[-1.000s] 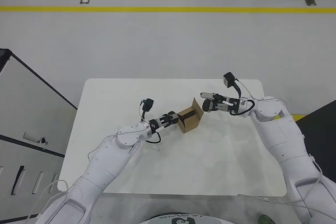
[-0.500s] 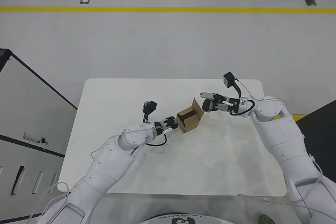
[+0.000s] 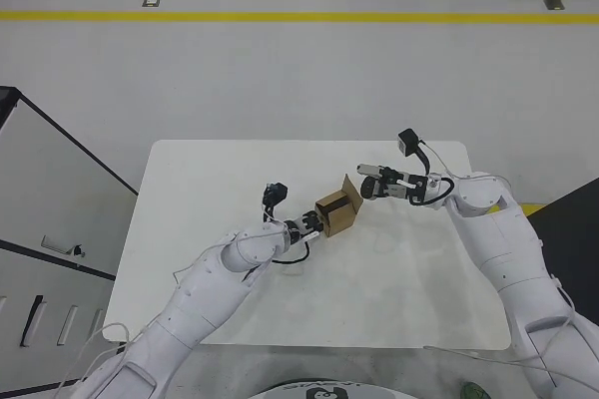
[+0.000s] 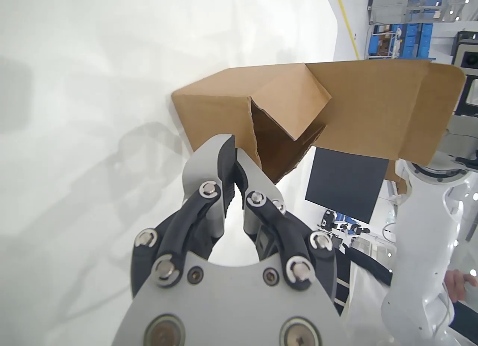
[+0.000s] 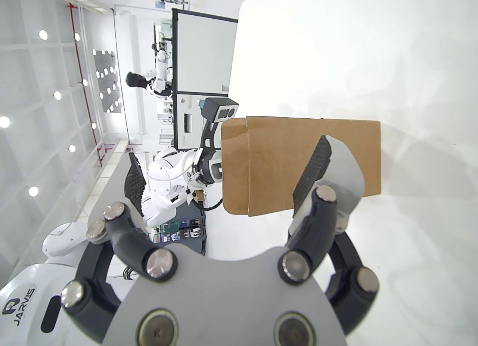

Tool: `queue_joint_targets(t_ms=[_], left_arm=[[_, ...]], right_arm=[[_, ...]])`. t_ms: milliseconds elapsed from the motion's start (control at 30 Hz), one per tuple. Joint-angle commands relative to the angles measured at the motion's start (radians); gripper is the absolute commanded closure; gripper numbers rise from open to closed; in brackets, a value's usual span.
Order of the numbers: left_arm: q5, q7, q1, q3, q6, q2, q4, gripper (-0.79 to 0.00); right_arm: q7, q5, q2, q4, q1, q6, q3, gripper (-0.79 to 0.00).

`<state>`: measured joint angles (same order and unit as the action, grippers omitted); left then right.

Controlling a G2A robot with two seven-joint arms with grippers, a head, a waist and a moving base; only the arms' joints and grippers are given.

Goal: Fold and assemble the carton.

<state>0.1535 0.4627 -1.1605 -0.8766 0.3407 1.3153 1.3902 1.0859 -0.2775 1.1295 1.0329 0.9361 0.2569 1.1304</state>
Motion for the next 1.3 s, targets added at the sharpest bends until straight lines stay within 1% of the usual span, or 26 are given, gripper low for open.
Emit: queue_joint_targets(t_ms=[0, 167, 567, 700, 767, 833, 867, 933, 967, 1000, 1100, 1133, 1267], left_arm=[[-0.01, -0.02, 0.01, 0.012, 0.032, 0.008, -0.01, 0.0], [-0.014, -0.045, 0.025, 0.02, 0.071, 0.018, -0.033, 0.0], [-0.023, -0.067, 0.036, 0.029, 0.096, 0.034, -0.059, 0.0], [-0.022, -0.068, 0.037, 0.029, 0.097, 0.034, -0.059, 0.0], [-0.022, -0.068, 0.037, 0.029, 0.097, 0.034, -0.059, 0.0], [-0.022, -0.068, 0.037, 0.029, 0.097, 0.034, -0.059, 0.0], [-0.022, -0.068, 0.037, 0.029, 0.097, 0.034, -0.059, 0.0], [-0.022, -0.068, 0.037, 0.029, 0.097, 0.034, -0.059, 0.0], [-0.022, -0.068, 0.037, 0.029, 0.097, 0.034, -0.059, 0.0], [-0.022, -0.068, 0.037, 0.029, 0.097, 0.034, -0.059, 0.0], [-0.022, -0.068, 0.037, 0.029, 0.097, 0.034, -0.059, 0.0], [-0.022, -0.068, 0.037, 0.029, 0.097, 0.034, -0.059, 0.0], [-0.022, -0.068, 0.037, 0.029, 0.097, 0.034, -0.059, 0.0]], right_arm=[[0.0, 0.0, 0.0, 0.0, 0.0, 0.0, 0.0, -0.785], [0.0, 0.0, 0.0, 0.0, 0.0, 0.0, 0.0, -0.785], [0.0, 0.0, 0.0, 0.0, 0.0, 0.0, 0.0, -0.785], [0.0, 0.0, 0.0, 0.0, 0.0, 0.0, 0.0, -0.785], [0.002, 0.008, 0.0, 0.028, 0.003, 0.01, -0.003, -0.785], [0.071, 0.039, -0.007, 0.052, -0.015, 0.003, -0.003, -0.785], [0.138, 0.056, -0.012, 0.063, -0.04, -0.009, -0.003, -0.785], [0.201, 0.087, -0.018, 0.066, -0.074, -0.027, -0.002, -0.785], [0.248, 0.107, -0.02, 0.071, -0.098, -0.042, -0.009, -0.785], [0.267, 0.126, -0.022, 0.07, -0.121, -0.054, -0.011, -0.785], [0.375, 0.208, -0.023, 0.062, -0.189, -0.124, -0.052, -0.785], [0.351, 0.231, -0.023, 0.058, -0.204, -0.137, -0.051, -0.785], [0.351, 0.231, -0.023, 0.058, -0.204, -0.137, -0.051, -0.785]])
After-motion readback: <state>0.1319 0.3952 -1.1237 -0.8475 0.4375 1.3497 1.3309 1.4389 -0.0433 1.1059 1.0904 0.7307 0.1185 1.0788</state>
